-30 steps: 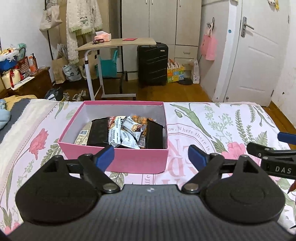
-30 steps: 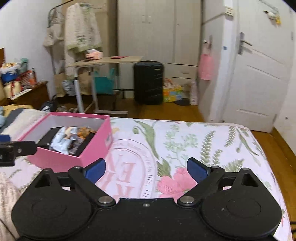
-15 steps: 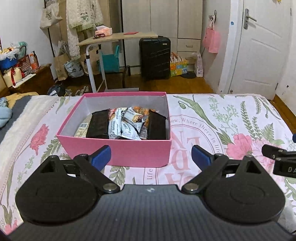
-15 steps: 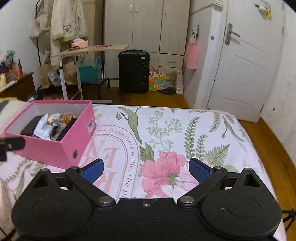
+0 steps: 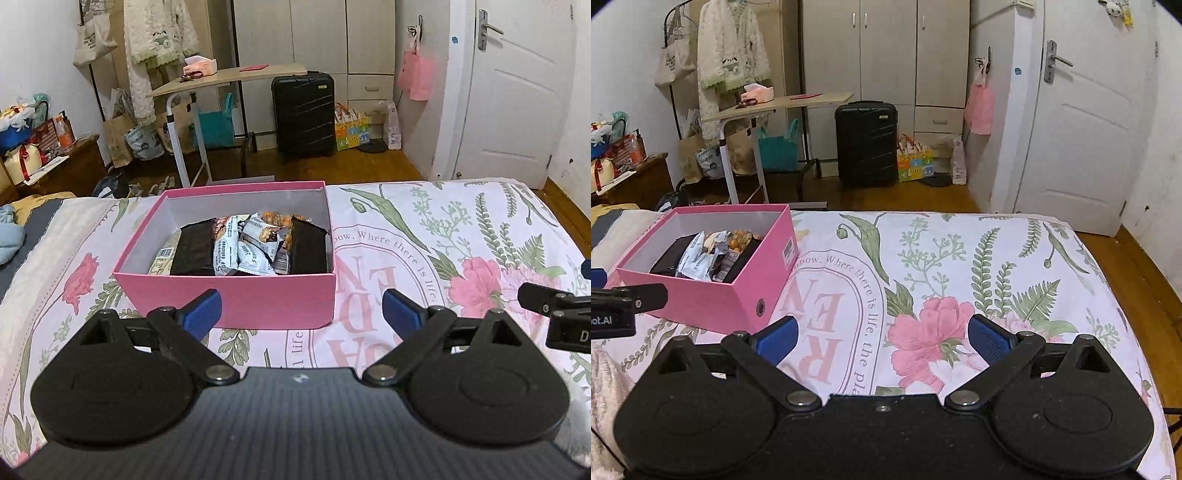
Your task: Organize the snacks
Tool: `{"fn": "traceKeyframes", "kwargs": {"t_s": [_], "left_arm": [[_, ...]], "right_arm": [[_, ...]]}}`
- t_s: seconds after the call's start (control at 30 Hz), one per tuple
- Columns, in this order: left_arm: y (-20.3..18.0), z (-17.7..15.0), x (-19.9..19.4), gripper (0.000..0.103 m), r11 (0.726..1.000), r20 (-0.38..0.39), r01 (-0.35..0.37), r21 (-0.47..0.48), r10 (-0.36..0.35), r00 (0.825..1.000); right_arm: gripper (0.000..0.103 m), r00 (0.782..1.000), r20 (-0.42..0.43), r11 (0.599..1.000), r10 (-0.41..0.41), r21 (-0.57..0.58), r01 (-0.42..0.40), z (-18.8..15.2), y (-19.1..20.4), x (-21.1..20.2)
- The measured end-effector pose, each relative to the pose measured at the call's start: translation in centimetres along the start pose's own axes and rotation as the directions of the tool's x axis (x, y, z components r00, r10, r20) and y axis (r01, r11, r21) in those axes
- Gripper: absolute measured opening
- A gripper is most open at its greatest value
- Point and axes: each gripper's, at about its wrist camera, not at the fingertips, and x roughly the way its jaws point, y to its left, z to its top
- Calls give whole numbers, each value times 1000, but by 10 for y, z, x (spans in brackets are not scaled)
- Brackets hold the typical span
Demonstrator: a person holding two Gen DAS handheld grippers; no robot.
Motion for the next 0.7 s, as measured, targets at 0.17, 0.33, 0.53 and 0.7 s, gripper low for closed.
{"fn": "traceKeyframes", "kwargs": {"t_s": [0.17, 0.33, 0.53, 0.7], "left_arm": [[0, -3, 0, 95, 1000, -5, 6, 3, -6, 1000], [1, -3, -2, 95, 1000, -9, 13, 2, -13, 1000], [0, -4, -7, 95, 1000, 3, 25, 4, -25, 1000], [-1, -4, -11, 95, 1000, 15, 27, 10, -27, 1000]], "right_arm": [[100, 999, -40, 1000, -6, 14, 6, 0, 2, -2], [100, 997, -67, 999, -30, 25, 31, -2, 1, -6], [100, 1000, -7, 1000, -11, 11, 11, -5, 5, -18], [100, 999, 45, 1000, -7, 12, 7, -4, 8, -24]]}}
